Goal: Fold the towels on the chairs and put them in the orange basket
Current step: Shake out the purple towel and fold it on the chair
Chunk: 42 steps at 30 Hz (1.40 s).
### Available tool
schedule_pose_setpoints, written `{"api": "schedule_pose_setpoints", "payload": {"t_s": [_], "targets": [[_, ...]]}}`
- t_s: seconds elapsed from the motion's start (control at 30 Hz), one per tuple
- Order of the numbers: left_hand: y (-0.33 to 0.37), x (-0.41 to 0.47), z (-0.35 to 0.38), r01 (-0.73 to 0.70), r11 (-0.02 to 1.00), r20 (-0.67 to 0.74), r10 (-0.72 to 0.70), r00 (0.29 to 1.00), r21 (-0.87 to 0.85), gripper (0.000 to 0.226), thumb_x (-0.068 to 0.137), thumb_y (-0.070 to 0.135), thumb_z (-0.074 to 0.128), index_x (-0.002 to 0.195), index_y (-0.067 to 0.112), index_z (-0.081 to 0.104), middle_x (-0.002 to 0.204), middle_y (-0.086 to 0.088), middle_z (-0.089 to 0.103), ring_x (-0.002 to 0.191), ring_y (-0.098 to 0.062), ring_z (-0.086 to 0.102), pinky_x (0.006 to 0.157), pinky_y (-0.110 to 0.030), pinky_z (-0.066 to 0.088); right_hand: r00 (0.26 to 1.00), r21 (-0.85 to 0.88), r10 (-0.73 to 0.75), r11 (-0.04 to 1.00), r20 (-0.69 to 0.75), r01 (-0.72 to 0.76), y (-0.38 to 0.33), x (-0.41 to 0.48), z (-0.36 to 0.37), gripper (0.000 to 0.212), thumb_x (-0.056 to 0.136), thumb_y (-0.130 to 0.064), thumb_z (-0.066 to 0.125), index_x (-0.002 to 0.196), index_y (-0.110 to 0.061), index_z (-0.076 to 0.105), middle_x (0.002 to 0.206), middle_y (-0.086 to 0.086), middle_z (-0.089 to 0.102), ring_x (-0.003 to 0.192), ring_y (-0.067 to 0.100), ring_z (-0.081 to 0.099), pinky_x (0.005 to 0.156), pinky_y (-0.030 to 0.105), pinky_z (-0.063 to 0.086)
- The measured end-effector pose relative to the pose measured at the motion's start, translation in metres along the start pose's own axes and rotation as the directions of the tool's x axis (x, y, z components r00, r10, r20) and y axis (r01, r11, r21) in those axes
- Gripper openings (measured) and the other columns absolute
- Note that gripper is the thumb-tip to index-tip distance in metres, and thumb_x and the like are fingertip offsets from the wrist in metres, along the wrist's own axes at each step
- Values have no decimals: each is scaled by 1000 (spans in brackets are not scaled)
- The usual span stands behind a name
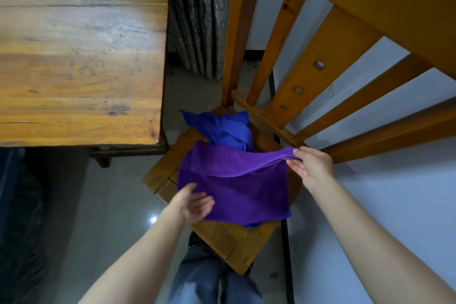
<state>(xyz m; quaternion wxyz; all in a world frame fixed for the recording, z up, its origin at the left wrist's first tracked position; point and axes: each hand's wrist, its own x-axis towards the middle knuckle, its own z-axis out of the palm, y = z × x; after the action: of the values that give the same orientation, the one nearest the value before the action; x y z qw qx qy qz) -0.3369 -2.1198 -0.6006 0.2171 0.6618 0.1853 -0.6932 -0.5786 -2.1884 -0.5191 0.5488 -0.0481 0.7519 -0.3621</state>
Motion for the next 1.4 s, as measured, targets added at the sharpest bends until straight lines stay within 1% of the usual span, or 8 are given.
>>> {"api": "schedule_pose_setpoints", "payload": {"t_s": [0.13, 0.2, 0.33, 0.4, 0.63, 0.8, 1.07, 1.4], "targets": [[-32, 3, 55, 177, 972, 288, -127, 949, -153, 77, 90, 57, 43, 137, -4, 33, 127, -25, 52, 113, -36, 54, 87, -45, 43, 1000, 73, -1, 997, 19, 0, 10, -13, 1, 39, 85, 8, 57, 123, -2, 53, 115, 21, 58, 86, 29, 64, 60, 28, 54], [-37, 3, 81, 180, 951, 358, -82, 930, -250, 80, 88, 57, 47, 140, -1, 29, 135, -21, 49, 105, -33, 57, 88, -46, 42, 1000, 80, 3, 997, 30, -6, 14, -18, 1, 37, 86, 7, 57, 120, -4, 54, 116, 20, 59, 86, 29, 65, 59, 27, 54], [-31, 9, 104, 90, 889, 267, 38, 963, -449, 25, 90, 31, 58, 97, 8, 59, 107, -6, 61, 80, -21, 61, 83, -34, 44, 998, 84, 22, 996, 58, -26, 17, -22, -9, 32, 86, 6, 57, 115, -6, 55, 117, 20, 58, 86, 27, 65, 58, 27, 58], [-25, 11, 101, 62, 886, 189, 30, 982, -460, 19, 89, 21, 60, 73, 12, 53, 93, -1, 60, 73, -17, 59, 76, -29, 45, 998, 105, 28, 994, 63, -35, 16, -23, -16, 29, 86, 6, 56, 112, -8, 56, 118, 21, 58, 87, 28, 65, 57, 25, 58], [-10, 17, 95, 88, 877, 147, -20, 989, -473, 15, 87, 14, 62, 76, 7, 54, 78, -4, 56, 69, -16, 55, 77, -28, 46, 991, 135, 46, 989, 126, -63, 16, -27, -23, 27, 86, 5, 56, 109, -9, 55, 110, 19, 61, 87, 28, 65, 56, 24, 58], [8, 26, 77, 15, 795, 135, 84, 987, -606, 24, 91, 10, 53, 67, 11, 48, 49, -2, 59, 40, -13, 58, 44, -20, 49, 992, 105, 23, 994, 120, -35, 15, -23, -31, 28, 86, 4, 57, 110, -11, 54, 100, 13, 62, 83, 24, 65, 52, 21, 57], [53, 46, 4, -279, 866, -105, 260, 960, -416, 20, 92, 19, 54, 73, 19, 49, 73, 3, 47, 62, -6, 42, 39, -14, 42, 988, -63, 21, 998, 151, -12, 26, -15, -38, 32, 84, -1, 61, 111, -16, 53, 97, 9, 61, 84, 22, 66, 55, 21, 58], [56, 41, -39, -512, 854, -223, 483, 847, -93, 18, 90, 5, 56, 77, 16, 49, 80, -6, 58, 59, -12, 59, 39, -12, 45, 992, -66, 50, 997, 118, -43, 39, 0, -38, 32, 85, 3, 59, 112, -12, 53, 95, 12, 62, 84, 24, 65, 54, 23, 58]]}}
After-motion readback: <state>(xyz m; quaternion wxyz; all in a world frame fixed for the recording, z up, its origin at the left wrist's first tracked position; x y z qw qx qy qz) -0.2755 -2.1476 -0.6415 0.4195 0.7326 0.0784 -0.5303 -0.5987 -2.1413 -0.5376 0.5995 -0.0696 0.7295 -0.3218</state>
